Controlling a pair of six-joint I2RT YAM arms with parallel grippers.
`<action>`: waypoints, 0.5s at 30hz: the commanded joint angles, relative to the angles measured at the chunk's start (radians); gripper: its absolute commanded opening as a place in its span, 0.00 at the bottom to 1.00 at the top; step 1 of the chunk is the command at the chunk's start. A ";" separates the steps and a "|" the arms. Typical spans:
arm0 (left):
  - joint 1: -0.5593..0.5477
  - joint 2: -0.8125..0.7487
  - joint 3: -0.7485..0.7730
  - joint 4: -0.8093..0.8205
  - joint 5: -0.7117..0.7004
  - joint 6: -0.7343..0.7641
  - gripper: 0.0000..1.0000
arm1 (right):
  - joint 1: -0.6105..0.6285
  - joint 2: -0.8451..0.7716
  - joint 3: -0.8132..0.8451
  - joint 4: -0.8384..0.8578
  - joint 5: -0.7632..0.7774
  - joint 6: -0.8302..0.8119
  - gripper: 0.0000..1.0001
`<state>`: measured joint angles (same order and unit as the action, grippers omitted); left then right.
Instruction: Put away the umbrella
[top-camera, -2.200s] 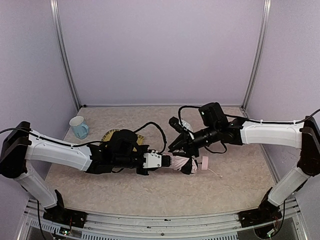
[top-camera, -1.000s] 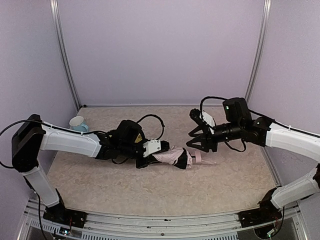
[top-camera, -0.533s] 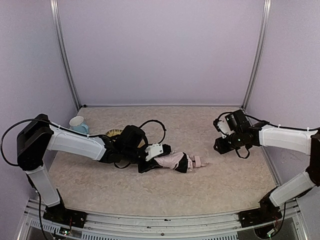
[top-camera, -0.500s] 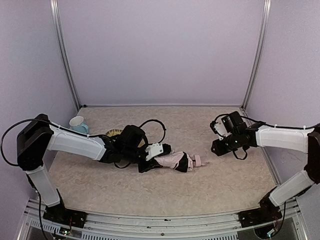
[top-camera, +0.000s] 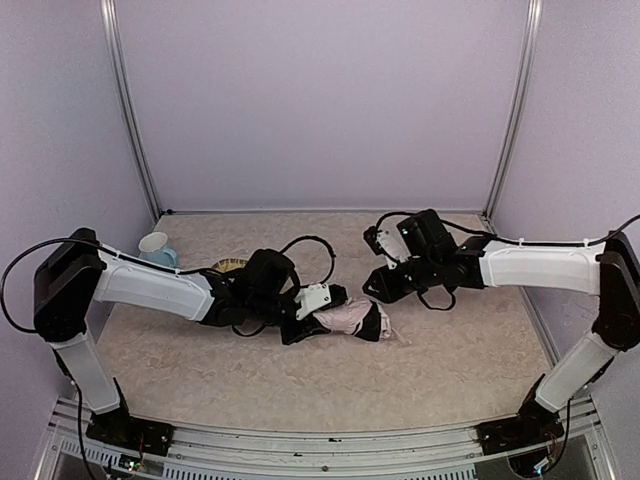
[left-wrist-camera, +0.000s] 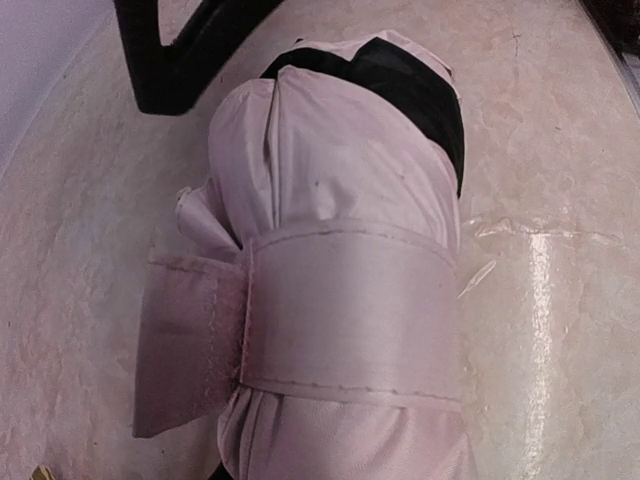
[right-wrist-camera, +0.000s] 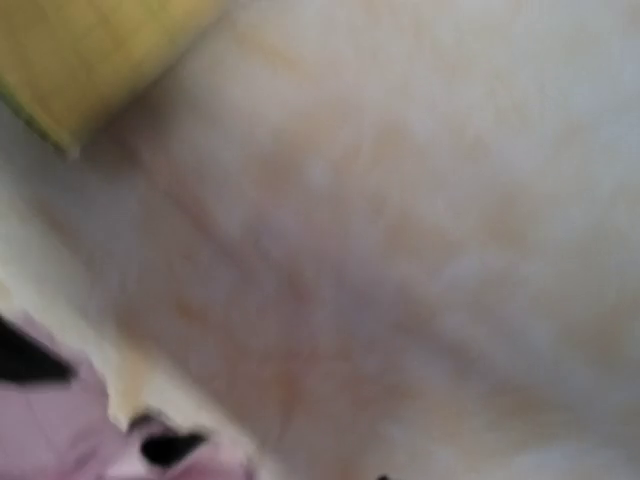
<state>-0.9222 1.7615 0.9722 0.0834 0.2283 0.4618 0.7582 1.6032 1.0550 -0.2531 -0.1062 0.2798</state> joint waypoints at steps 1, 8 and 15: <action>0.005 0.005 0.056 0.118 0.070 0.023 0.00 | -0.143 -0.168 -0.091 0.020 0.002 -0.010 0.25; -0.003 0.059 0.097 0.164 0.170 0.009 0.00 | -0.283 -0.318 -0.139 -0.095 0.162 -0.093 0.32; -0.011 0.191 0.238 0.071 0.189 0.057 0.00 | -0.349 -0.353 -0.153 -0.099 0.160 -0.127 0.34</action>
<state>-0.9230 1.9030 1.1152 0.1440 0.3717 0.4824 0.4408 1.2716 0.9203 -0.3305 0.0303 0.1848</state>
